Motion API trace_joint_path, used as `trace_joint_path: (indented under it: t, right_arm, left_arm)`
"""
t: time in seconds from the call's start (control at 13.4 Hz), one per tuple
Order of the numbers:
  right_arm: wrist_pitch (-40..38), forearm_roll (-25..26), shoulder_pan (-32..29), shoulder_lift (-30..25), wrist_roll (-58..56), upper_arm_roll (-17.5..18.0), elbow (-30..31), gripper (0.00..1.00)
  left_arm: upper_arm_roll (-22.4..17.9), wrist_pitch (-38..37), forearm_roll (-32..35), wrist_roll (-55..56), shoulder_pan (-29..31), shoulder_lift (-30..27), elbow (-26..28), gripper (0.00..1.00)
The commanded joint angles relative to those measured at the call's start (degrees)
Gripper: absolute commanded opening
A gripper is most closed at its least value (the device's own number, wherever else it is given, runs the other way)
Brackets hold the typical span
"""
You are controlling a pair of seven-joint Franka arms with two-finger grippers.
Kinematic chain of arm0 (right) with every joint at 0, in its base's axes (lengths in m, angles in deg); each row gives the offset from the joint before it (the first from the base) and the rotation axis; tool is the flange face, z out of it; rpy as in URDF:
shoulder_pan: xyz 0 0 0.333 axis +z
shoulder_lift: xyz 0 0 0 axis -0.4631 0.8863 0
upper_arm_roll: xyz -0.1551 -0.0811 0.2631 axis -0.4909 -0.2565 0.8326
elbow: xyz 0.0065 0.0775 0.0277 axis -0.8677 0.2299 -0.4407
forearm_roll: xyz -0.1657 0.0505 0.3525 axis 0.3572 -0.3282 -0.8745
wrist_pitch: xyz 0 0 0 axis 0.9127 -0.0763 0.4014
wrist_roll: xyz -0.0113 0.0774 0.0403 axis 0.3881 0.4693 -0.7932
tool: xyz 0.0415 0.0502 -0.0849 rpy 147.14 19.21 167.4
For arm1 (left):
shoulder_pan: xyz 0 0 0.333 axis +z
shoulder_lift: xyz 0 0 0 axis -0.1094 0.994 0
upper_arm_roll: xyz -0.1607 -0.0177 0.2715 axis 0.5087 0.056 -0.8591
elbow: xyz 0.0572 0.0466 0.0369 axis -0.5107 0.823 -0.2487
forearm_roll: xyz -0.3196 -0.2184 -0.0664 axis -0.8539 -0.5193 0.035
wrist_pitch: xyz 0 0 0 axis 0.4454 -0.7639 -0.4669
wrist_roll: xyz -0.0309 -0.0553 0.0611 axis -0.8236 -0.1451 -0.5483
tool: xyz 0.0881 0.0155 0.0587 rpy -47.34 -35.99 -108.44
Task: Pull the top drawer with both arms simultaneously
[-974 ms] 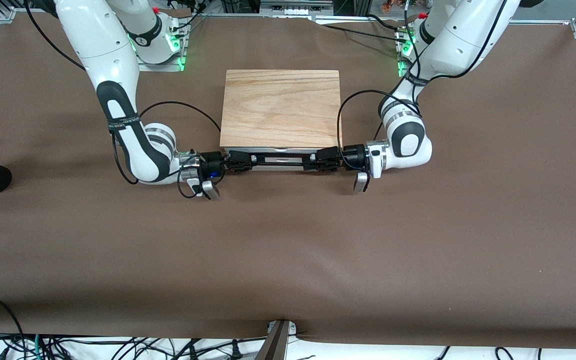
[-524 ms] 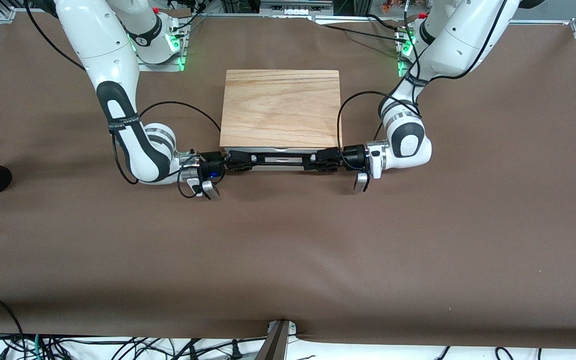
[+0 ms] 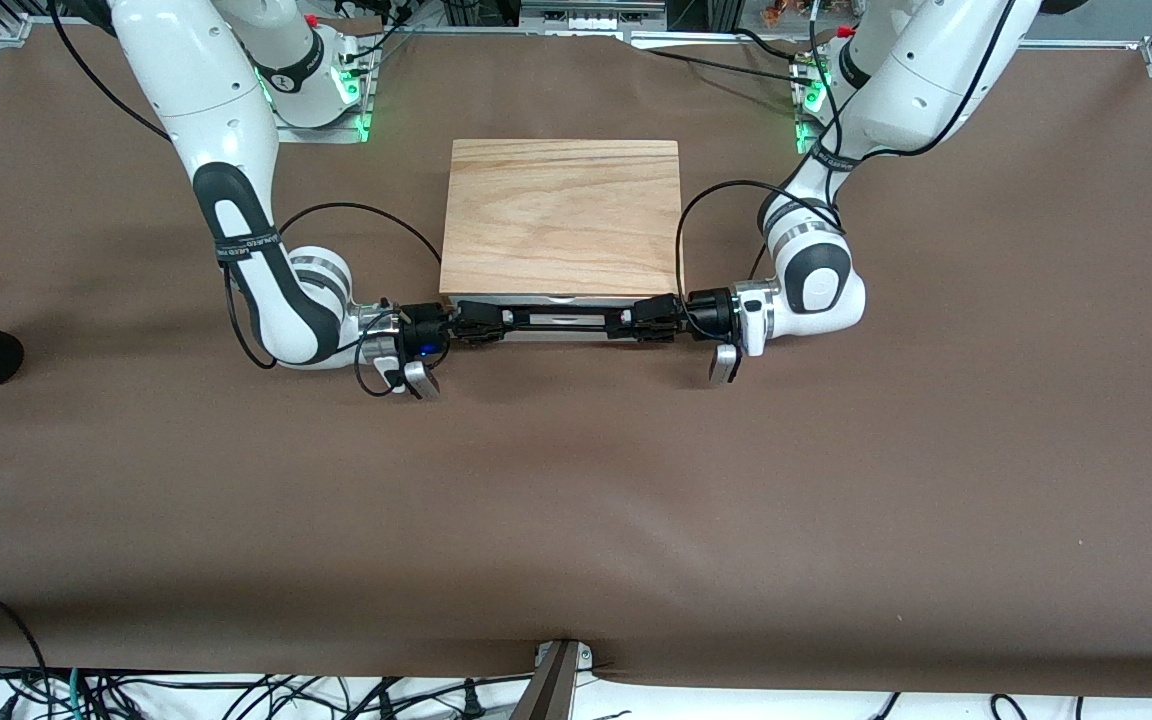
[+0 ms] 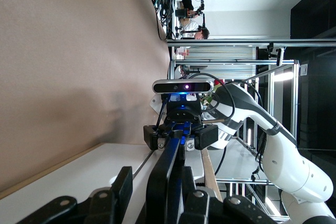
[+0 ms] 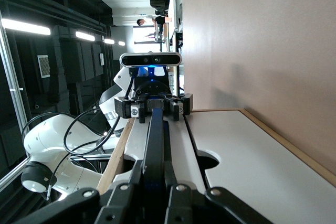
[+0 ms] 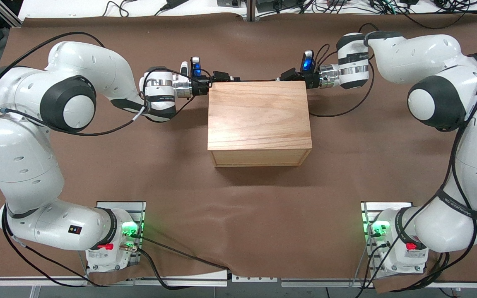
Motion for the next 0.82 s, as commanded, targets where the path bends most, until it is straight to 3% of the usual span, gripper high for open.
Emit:
trace_joint_path:
  t: [0.0, 0.15, 0.37, 0.75]
  right_arm:
    - [-4.03, -0.19, -2.33, -1.37, 1.03, 0.17, 0.28, 0.01]
    - [-4.03, -0.19, -2.33, -1.37, 0.94, 0.17, 0.19, 0.01]
    - [-4.03, -0.28, -2.42, -1.37, 0.94, 0.17, 0.19, 0.01]
    - [-4.03, -0.28, -2.68, -1.28, 0.85, 0.17, 0.19, 0.01]
  left_arm:
    - [0.47, -0.51, -1.08, 0.35, 0.06, -2.8, 2.87, 0.45]
    - [0.65, -0.59, -1.08, 0.0, 0.06, -2.8, 3.22, 0.45]
    - [0.65, -4.53, -0.99, -1.23, 0.93, -2.28, 3.92, 0.37]
    - [0.92, -7.63, -0.46, -1.41, 2.7, -1.22, 3.93, 0.41]
